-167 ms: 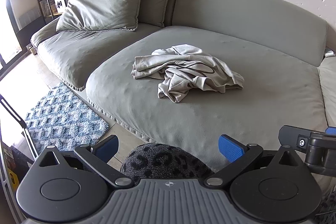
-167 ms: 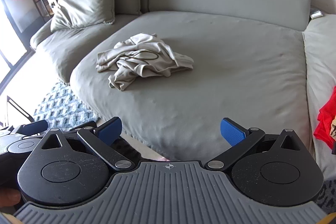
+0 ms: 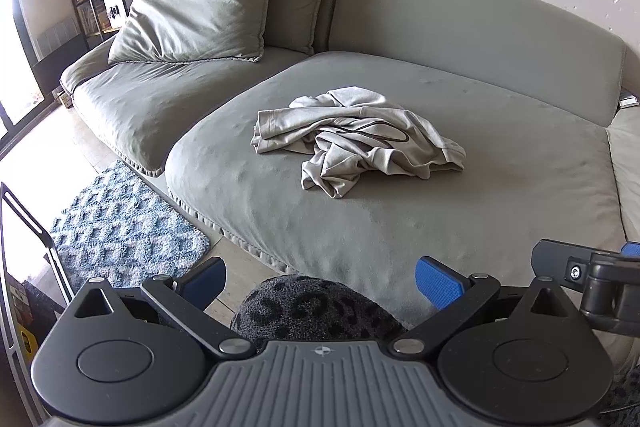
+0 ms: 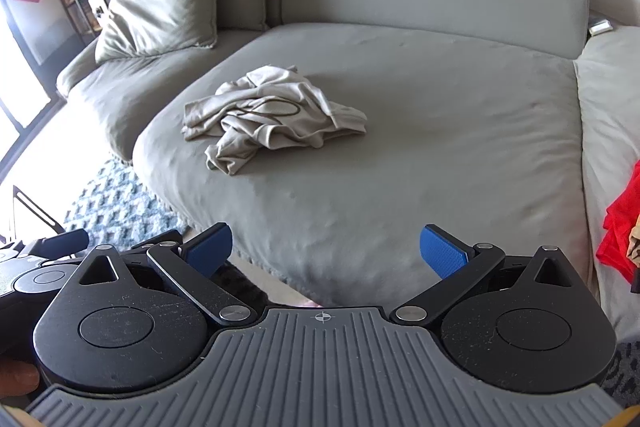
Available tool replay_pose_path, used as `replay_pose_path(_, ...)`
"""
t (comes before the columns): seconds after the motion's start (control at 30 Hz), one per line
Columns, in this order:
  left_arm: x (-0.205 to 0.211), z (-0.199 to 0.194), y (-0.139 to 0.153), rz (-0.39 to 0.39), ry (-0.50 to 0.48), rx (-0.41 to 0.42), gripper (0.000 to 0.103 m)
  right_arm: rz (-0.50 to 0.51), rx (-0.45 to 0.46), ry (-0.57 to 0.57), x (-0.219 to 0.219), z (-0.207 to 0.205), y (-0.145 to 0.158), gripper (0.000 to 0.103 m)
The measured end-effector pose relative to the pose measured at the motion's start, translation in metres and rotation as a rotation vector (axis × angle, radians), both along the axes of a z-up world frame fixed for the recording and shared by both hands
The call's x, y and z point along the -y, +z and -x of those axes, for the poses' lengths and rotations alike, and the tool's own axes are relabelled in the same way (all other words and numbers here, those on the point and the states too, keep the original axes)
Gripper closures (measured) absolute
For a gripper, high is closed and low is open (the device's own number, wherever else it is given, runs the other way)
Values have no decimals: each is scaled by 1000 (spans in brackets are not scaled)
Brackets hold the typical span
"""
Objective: Fold clothes
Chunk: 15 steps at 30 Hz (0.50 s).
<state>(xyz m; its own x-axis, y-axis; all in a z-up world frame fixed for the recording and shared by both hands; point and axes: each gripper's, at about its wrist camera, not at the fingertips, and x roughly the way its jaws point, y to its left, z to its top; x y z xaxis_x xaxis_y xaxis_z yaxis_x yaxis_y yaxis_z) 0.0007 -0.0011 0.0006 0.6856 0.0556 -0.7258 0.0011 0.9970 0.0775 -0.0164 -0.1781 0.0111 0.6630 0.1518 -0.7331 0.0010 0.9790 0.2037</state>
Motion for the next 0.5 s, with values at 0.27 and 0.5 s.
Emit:
replay_pose_path(0.27,2,-1,1,-3,-2,-5,2,-3,1,-1,2,1,-2,0)
replay_pose_path(0.5,3,-2,1,-4,-4,-9,2,-9,-6,-3,2,1,-3,0)
